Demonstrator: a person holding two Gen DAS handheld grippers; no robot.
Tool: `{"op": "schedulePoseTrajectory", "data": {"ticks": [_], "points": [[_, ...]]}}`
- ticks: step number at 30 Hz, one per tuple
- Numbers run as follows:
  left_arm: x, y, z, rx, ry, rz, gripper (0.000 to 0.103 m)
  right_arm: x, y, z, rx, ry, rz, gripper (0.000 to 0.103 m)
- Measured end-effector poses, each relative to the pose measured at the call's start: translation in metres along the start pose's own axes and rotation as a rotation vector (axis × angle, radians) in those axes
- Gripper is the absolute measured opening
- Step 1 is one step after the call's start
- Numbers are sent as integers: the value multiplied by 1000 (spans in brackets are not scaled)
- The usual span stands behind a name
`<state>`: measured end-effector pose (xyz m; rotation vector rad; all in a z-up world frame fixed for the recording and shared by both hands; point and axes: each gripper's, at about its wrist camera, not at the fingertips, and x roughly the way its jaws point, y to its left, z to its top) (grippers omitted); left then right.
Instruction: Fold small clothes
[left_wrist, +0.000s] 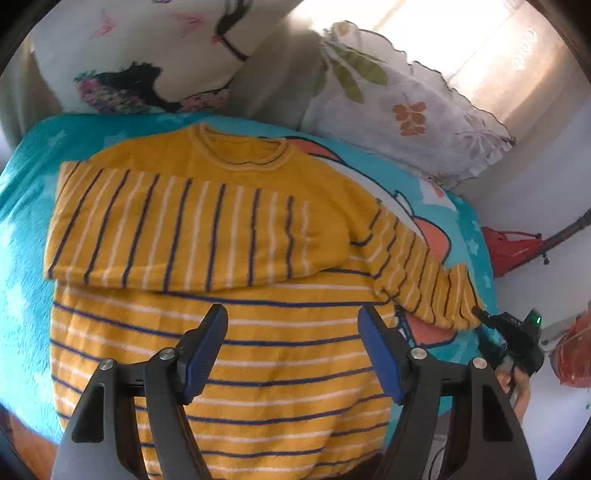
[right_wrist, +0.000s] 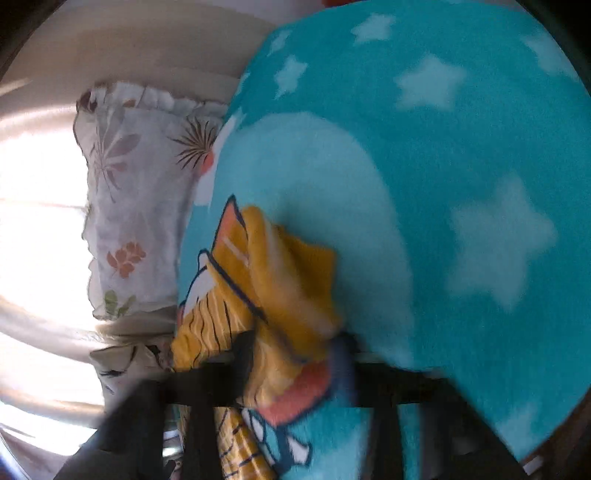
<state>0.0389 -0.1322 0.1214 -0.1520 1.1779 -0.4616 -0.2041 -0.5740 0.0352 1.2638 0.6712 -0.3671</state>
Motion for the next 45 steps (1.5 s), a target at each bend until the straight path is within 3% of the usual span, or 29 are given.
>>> {"op": "schedulePoseTrajectory", "data": {"ticks": [3,6,7,8,11,14,18,26,32,36,40,42,45], "points": [[-8,15,-5,-44,-21,25,72,13,65,-3,-247,-17,-68,19],[-18,30,-6,-97,-48,44,72,35,147,-52,-603,4,-114,21],[-21,35,-6,-110,-58,53,72,51,172,-79,-713,69,-77,23],[-24,39,-6,-123,-68,60,72,68,188,-104,-777,161,-27,31],[-32,52,-7,-167,-90,82,72,109,210,-176,-878,481,117,34],[-40,63,-9,-198,-102,102,72,116,211,-216,-980,576,116,36],[-44,76,-15,-232,-108,137,72,105,191,-191,-929,550,76,49],[-33,83,-28,-285,-74,136,72,95,166,-103,-702,331,-21,57],[-32,80,-35,-280,-58,147,72,131,166,-96,-649,293,-105,56],[-34,86,-43,-286,-39,148,72,143,160,-86,-593,280,-127,38],[-38,101,-45,-278,-39,141,72,123,158,-85,-537,286,-85,39],[-37,112,-41,-278,-42,120,72,109,153,-90,-486,292,-47,48],[-37,126,-34,-278,-29,72,72,99,143,-103,-387,290,-10,53]]}}
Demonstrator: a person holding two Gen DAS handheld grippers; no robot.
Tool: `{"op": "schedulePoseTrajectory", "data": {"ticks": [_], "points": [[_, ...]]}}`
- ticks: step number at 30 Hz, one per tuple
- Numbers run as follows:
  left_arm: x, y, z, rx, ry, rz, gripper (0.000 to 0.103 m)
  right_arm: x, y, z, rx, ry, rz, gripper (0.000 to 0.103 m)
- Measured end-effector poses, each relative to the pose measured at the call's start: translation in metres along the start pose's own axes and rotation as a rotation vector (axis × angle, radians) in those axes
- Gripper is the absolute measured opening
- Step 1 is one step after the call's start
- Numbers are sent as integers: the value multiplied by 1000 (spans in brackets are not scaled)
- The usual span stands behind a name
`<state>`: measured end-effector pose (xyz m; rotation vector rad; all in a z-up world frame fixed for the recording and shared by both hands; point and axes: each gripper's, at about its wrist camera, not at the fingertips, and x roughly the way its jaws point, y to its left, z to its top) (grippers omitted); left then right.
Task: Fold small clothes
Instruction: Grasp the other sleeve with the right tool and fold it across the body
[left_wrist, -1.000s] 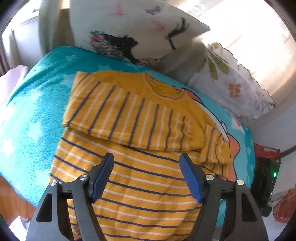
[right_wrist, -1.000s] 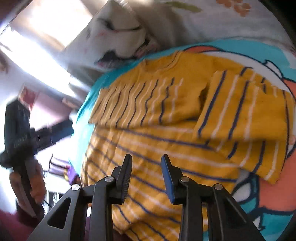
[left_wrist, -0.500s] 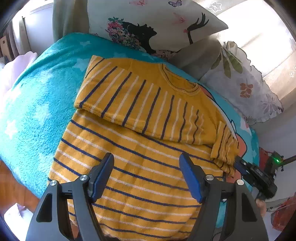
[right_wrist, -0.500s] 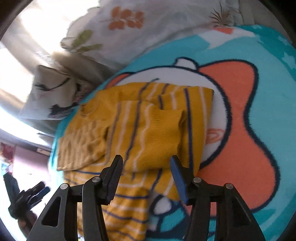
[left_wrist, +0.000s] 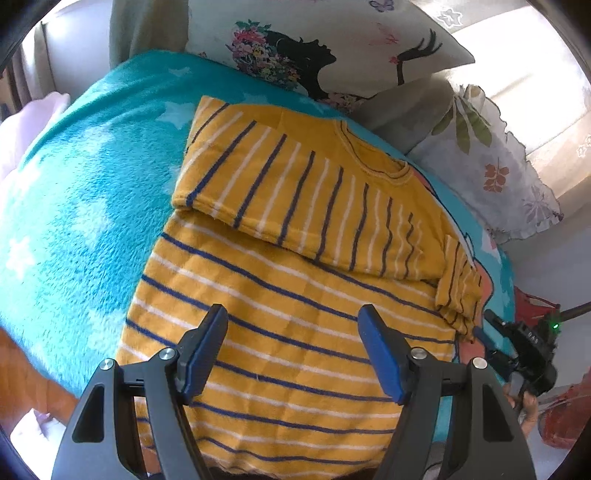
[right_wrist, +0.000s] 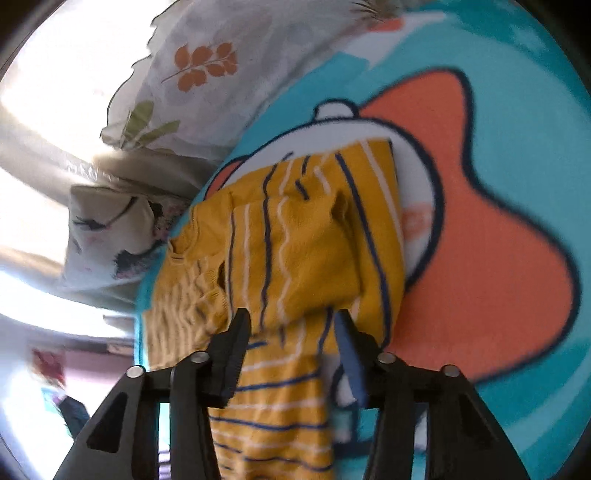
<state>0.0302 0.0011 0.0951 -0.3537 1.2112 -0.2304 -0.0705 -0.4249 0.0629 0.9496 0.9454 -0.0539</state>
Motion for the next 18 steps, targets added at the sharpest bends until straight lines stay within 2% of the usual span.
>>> {"op": "schedulePoseTrajectory", "data": {"ticks": [4,7,8,9,10,11,13,14,18], "points": [[-6,11,14,27,-9,-22,72,14,1,-4,92,-37,20,53],[-9,24,25,38,-5,-31,72,30,-2,9,116,-76,-70,51],[-10,29,28,42,-4,-30,72,33,-4,13,130,-100,-74,43],[-11,34,30,44,-4,-29,72,34,-2,16,134,-109,-95,23],[-11,38,32,44,-4,-29,72,35,5,19,125,-108,-122,14],[-12,43,34,42,-3,-32,72,34,10,20,115,-109,-117,11],[-15,56,38,32,-6,-31,72,29,40,16,44,-131,-115,11],[-17,65,40,24,-9,-30,72,29,68,12,-29,-140,-121,11],[-29,95,49,-10,-33,-22,72,52,162,-8,-261,-106,-84,10]]}}
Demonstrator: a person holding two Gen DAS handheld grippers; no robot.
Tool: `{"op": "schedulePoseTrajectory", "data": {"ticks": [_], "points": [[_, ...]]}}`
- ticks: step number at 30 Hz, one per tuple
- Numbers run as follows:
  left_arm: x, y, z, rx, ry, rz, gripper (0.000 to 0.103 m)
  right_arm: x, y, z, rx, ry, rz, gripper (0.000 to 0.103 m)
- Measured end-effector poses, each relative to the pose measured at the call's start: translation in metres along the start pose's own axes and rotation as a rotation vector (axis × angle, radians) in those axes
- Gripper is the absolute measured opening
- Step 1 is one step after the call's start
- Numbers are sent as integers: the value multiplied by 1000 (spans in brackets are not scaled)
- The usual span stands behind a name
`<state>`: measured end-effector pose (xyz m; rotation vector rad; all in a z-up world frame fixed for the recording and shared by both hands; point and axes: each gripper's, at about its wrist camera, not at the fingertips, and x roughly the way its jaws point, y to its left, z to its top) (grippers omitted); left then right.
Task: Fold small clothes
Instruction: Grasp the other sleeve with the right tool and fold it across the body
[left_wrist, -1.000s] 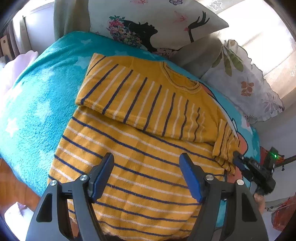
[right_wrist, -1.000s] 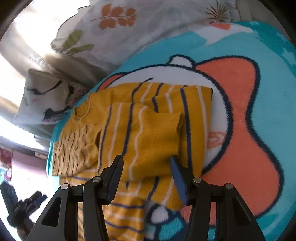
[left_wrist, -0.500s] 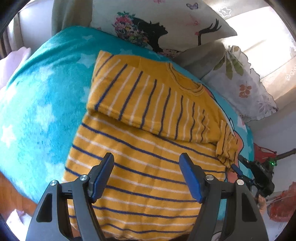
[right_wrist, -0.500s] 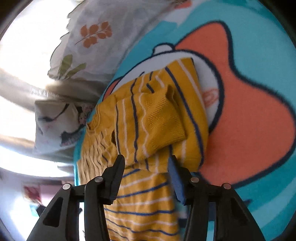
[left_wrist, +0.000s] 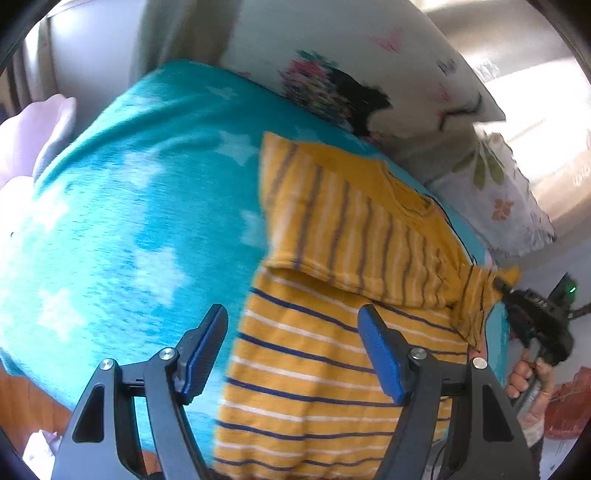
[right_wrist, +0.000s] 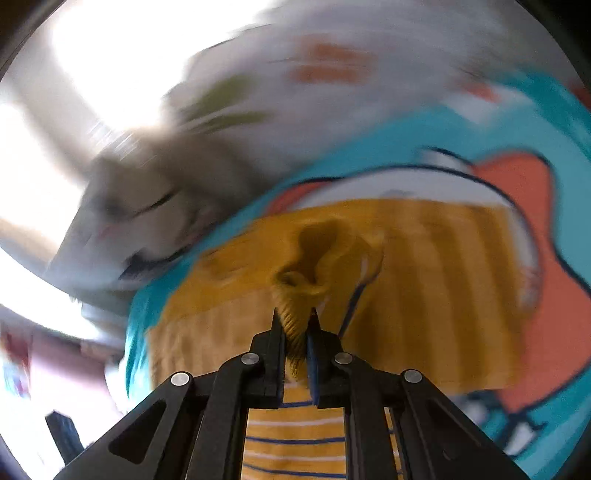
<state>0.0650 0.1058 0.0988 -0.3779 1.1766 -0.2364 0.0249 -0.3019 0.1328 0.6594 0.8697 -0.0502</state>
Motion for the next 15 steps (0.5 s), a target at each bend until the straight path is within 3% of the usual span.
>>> {"op": "schedulePoseTrajectory", "data": {"ticks": [4,8,11,15], "points": [[-18,28,7,-15,-41,40,72,48,102,-15,-217,76,62,10],[-31,61,8,-49,-53,73,72,103,176,-45,-346,178,125,10],[-36,82,2,-82,-52,90,72,142,213,-74,-454,241,90,10],[-39,106,-8,-116,-43,104,72,184,232,-102,-474,340,81,10]]}}
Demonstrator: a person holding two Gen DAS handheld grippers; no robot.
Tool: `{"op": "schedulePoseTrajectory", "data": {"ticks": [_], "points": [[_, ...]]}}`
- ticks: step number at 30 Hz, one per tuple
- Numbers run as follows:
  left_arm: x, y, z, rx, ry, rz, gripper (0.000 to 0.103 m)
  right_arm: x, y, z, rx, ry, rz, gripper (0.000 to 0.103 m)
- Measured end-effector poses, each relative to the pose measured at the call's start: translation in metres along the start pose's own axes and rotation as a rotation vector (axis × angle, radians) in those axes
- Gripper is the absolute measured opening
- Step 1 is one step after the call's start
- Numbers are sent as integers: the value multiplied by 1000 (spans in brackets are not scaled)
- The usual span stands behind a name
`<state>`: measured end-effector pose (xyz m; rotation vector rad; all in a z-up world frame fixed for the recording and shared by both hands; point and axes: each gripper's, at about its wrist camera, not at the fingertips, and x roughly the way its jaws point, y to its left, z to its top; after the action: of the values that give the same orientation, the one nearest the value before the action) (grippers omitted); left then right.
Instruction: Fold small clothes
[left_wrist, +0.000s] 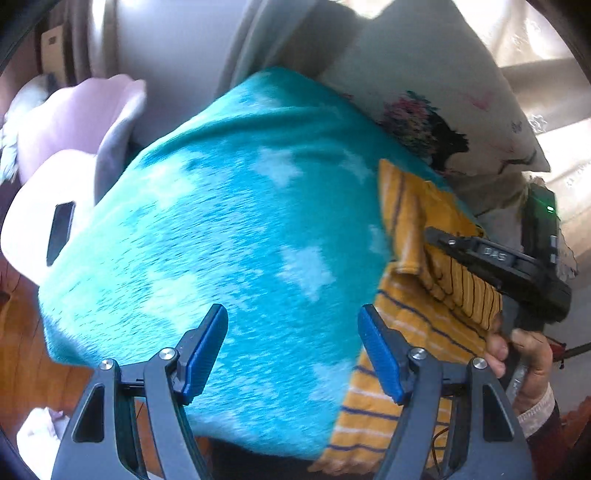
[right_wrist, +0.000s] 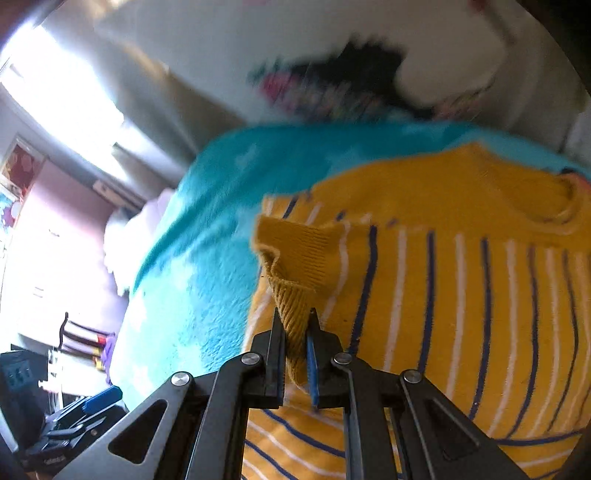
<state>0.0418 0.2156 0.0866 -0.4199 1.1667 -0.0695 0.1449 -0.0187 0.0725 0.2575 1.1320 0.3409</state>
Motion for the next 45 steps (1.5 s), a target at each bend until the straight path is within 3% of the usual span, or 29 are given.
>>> {"op": "schedulePoseTrajectory", "data": {"ticks": [4,6,8,10,13,18,23,27,33,40,43,45], "points": [[5,15,-1,-15,19,0,72,27,19,-4,-65,33,-71,18],[7,17,2,-6,25,-3,72,20,16,-9,-71,39,-46,44],[12,16,6,11,39,-11,72,9,20,-13,-72,49,1,51],[19,12,10,28,53,-26,72,1,25,-23,-82,55,-1,51],[27,0,15,75,66,-46,72,-16,18,-43,-88,74,-70,51],[39,-33,12,146,97,-72,72,-49,-34,-74,3,85,-236,51],[45,-88,2,262,79,-116,72,-76,-102,-97,206,56,-267,52],[63,-123,0,345,58,-97,72,-88,-136,-111,289,44,-262,52],[110,-127,9,302,119,-1,72,-98,-147,-130,270,41,-267,60],[103,-129,-12,262,94,64,72,-106,-155,-144,257,14,-199,68],[95,-124,-26,220,97,72,72,-103,-150,-145,228,8,-175,77],[86,-118,-33,181,106,69,72,-102,-146,-149,189,4,-159,90]]}}
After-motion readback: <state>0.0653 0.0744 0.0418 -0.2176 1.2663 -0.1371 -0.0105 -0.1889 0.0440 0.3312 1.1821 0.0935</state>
